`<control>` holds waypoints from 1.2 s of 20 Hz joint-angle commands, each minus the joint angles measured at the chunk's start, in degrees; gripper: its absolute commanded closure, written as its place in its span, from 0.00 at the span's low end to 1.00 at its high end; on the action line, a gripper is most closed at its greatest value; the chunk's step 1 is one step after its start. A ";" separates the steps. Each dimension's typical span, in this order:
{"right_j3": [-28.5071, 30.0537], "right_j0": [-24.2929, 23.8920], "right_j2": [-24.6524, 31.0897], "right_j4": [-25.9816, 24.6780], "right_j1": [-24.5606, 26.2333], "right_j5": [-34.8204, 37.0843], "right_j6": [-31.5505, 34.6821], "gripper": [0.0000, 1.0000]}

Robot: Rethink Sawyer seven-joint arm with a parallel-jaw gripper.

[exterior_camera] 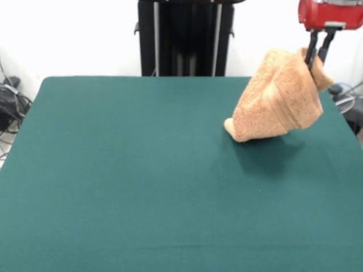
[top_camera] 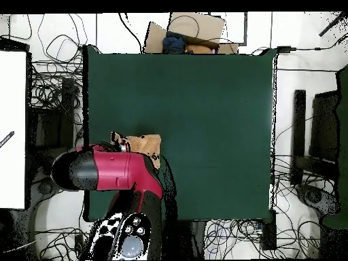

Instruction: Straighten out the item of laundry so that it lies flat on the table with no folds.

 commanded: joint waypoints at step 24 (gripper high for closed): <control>-6.40 7.26 -3.46 8.62 2.89 11.36 22.66 1.00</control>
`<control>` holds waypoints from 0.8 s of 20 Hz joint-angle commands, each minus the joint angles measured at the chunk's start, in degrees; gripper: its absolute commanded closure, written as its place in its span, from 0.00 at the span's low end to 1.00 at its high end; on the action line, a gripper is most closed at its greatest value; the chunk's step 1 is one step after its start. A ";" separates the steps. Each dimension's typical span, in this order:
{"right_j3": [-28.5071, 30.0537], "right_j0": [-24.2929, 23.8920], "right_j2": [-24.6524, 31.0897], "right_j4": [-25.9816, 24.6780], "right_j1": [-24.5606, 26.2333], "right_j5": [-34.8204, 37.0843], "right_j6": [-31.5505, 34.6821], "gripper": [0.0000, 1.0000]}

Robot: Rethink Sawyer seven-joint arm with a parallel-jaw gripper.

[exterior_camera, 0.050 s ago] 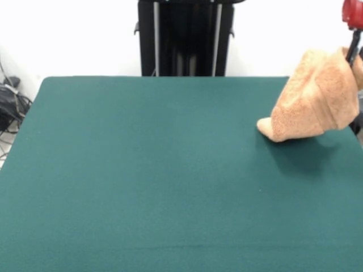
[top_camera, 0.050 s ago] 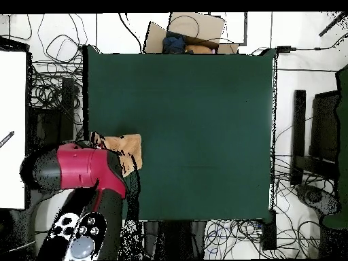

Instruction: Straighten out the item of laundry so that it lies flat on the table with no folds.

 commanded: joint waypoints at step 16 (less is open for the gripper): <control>15.47 -29.32 26.88 4.09 -3.42 -9.97 -5.97 1.00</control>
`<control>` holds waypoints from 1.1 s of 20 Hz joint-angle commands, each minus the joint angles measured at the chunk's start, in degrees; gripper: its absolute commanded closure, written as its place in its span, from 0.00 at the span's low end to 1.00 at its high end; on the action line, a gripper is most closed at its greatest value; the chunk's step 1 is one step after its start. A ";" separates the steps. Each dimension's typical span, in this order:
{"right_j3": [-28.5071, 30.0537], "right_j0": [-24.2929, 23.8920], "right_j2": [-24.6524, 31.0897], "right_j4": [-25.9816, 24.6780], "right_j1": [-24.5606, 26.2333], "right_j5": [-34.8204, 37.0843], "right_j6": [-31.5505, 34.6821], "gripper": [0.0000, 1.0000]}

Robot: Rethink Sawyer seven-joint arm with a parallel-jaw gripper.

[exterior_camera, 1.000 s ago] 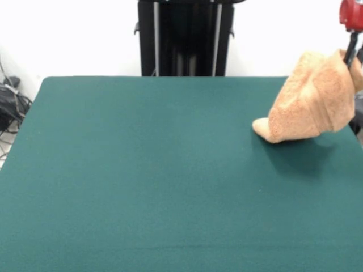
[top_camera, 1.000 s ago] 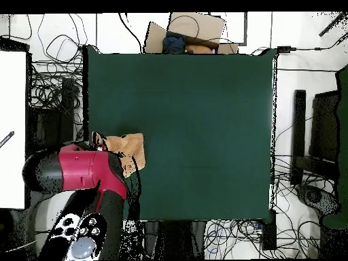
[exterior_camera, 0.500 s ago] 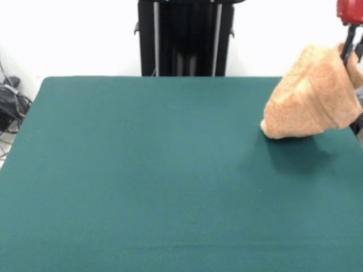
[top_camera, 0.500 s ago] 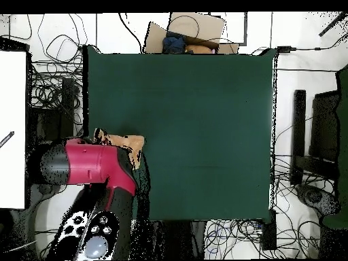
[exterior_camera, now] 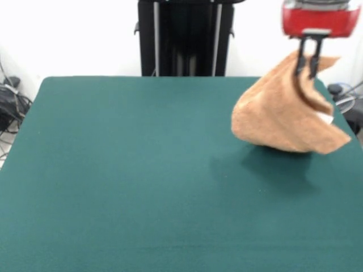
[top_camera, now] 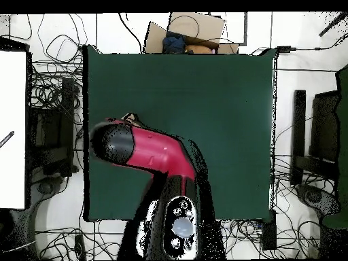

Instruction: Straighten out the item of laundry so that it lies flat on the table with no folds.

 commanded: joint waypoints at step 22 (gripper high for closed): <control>11.34 -26.97 34.51 -18.92 12.58 -16.09 -5.11 1.00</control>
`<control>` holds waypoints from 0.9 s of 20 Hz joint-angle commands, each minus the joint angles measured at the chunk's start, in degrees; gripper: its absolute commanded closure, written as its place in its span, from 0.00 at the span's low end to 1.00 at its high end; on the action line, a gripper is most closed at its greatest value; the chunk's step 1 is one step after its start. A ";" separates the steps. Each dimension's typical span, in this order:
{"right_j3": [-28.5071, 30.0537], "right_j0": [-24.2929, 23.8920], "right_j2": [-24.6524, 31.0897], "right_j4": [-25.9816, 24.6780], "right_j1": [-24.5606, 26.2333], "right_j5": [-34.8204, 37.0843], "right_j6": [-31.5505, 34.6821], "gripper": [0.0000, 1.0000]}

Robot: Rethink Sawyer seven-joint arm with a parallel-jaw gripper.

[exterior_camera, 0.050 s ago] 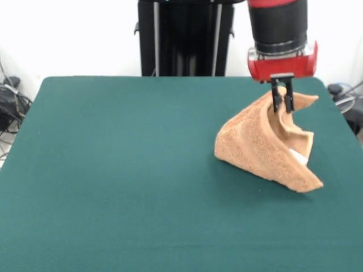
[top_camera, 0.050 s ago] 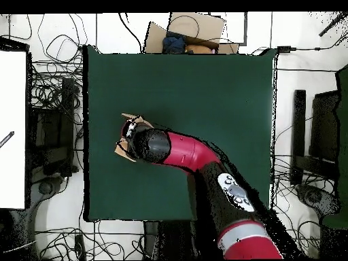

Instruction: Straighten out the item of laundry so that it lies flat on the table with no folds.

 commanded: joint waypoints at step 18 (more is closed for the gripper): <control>9.35 -9.81 14.98 -18.54 2.22 -6.73 3.68 1.00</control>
